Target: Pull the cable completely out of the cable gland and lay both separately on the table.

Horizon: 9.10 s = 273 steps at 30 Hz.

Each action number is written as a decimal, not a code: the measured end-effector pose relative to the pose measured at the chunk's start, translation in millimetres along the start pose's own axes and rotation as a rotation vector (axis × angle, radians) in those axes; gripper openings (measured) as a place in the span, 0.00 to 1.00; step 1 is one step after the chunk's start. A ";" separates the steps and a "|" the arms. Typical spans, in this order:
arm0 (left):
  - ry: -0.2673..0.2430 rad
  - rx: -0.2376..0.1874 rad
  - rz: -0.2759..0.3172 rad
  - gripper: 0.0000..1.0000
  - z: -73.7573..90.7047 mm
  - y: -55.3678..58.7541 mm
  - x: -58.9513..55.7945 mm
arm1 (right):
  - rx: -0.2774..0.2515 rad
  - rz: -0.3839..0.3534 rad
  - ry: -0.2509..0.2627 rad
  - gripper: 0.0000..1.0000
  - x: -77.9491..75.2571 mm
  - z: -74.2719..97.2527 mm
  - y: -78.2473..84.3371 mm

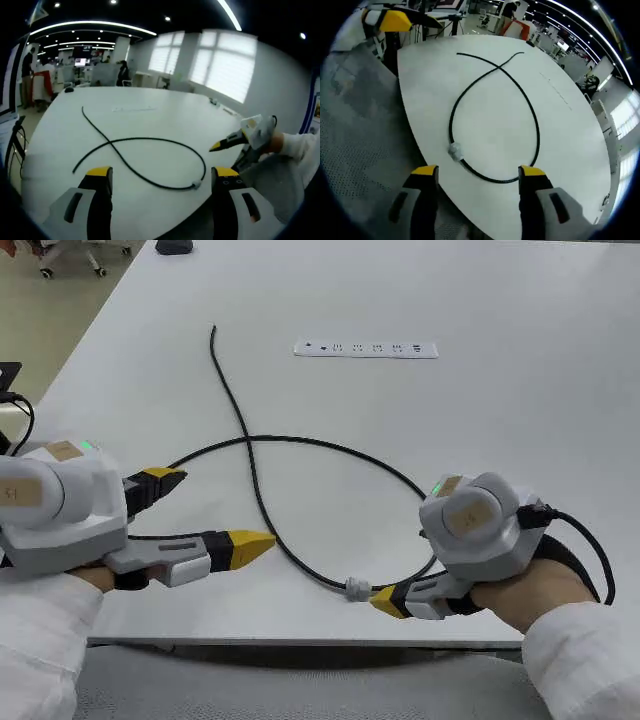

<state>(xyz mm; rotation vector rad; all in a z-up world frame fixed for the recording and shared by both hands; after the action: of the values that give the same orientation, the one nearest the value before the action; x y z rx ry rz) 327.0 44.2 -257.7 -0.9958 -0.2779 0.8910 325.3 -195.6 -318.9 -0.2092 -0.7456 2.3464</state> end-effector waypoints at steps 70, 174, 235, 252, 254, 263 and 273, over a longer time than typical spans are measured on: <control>-0.014 -0.018 0.015 0.78 4.6 -6.0 3.3 | 0.088 0.190 -0.075 0.50 3.7 -16.4 -3.5; 0.347 -0.300 -0.135 0.28 16.7 -50.0 -55.9 | -0.417 0.744 -0.296 0.10 84.0 71.7 -128.9; 0.549 -0.483 -0.503 0.16 56.1 -101.9 -86.6 | -0.704 0.026 -0.797 0.13 83.2 122.1 -148.8; 0.603 -0.403 -0.299 0.15 56.9 -106.2 -78.5 | -0.749 0.184 -0.703 0.09 89.7 126.6 -154.4; 0.613 -0.374 -0.257 0.15 55.3 -104.0 -77.2 | -0.746 0.226 -0.673 0.09 90.4 125.5 -154.1; 0.666 -0.336 -0.157 0.14 53.6 -102.2 -77.4 | -0.774 0.313 -0.643 0.08 91.6 126.2 -153.5; 0.720 -0.231 0.009 0.13 48.1 -99.8 -75.6 | -0.784 0.364 -0.594 0.07 89.7 123.5 -153.2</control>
<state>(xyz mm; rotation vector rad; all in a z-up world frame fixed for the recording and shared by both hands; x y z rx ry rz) 303.7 -7.5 -136.1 -1.4638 0.2412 0.4651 298.8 -100.0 -126.7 0.0389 -2.0554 2.3270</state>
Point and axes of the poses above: the centre of the closed fingertips' face, and the gripper's own axes: z roughly backward along the fingers, x roughly to its left, y roughly out of its underside, the point moved 5 cm from there along z, roughly backward along the fingers, and after that the axes turned 2 degrees about -z, right-handed, at the moved point
